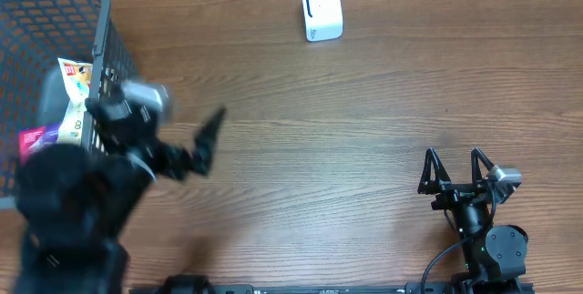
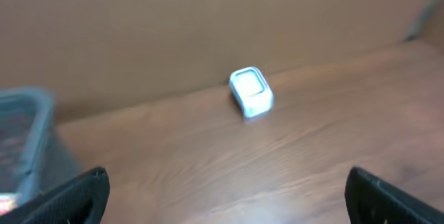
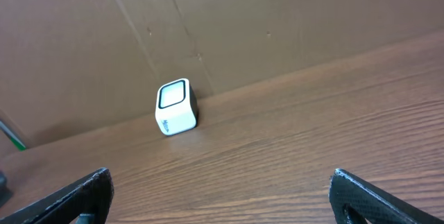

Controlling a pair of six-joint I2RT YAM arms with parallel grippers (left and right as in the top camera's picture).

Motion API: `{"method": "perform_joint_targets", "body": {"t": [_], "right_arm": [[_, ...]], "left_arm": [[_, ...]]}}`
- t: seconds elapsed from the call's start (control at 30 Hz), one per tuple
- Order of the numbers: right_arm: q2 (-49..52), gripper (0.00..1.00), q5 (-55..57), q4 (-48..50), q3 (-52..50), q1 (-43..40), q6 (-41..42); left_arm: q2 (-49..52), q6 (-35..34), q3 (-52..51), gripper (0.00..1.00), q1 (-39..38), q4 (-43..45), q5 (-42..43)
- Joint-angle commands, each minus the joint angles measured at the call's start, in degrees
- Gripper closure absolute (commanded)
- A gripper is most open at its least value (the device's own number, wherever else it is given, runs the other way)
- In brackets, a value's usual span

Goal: Scan the item barcode
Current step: 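Move the left gripper over the grey basket and reach inside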

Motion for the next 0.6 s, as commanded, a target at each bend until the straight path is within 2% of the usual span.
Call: {"method": "perform_joint_targets", "body": {"t": [0.0,0.1,0.13,0.2,0.33,0.43,0.5,0.57], "right_arm": [[-0.5,0.0,0.7,0.5,-0.6,-0.2,-0.2],[-0.5,0.0,0.7,0.5,-0.6,-0.2,-0.2],[-0.5,0.0,0.7,0.5,-0.6,-0.2,-0.2],[-0.5,0.0,0.7,0.5,-0.6,-0.2,-0.2],[-0.5,0.0,0.7,0.5,-0.6,-0.2,-0.2],[-0.5,0.0,0.7,0.5,-0.6,-0.2,-0.2],[-0.5,0.0,0.7,0.5,-0.6,-0.2,-0.2],[-0.5,0.0,0.7,0.5,-0.6,-0.2,-0.2]], "left_arm": [[11.6,-0.6,18.2,0.0,2.7,-9.9,-2.7],[18.6,1.4,28.6,0.0,3.3,-17.1,-7.6],[21.4,-4.6,32.7,0.0,4.4,-18.5,-14.5],[24.7,-11.5,37.2,0.0,8.0,-19.7,-20.7],[29.4,-18.2,42.3,0.0,19.8,-17.9,-21.1],[32.0,-28.2,42.4,0.0,31.2,-14.5,-20.5],[33.7,-32.0,42.4,0.0,35.2,-14.7,-19.1],[35.6,-32.1,42.4,0.0,37.1,-15.6,-18.6]]}}
